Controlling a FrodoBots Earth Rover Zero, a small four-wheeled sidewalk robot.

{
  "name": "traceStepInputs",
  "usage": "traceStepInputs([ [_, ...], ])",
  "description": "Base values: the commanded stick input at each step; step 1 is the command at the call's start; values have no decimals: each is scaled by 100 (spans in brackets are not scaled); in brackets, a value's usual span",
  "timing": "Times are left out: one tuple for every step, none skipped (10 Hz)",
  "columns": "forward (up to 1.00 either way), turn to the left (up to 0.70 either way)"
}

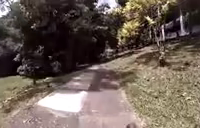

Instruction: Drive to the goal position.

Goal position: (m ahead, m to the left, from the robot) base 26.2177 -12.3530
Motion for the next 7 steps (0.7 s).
traceStepInputs([
  [100,0],
  [100,0],
  [100,0],
  [100,0],
  [100,0],
  [100,0],
  [100,-20],
])
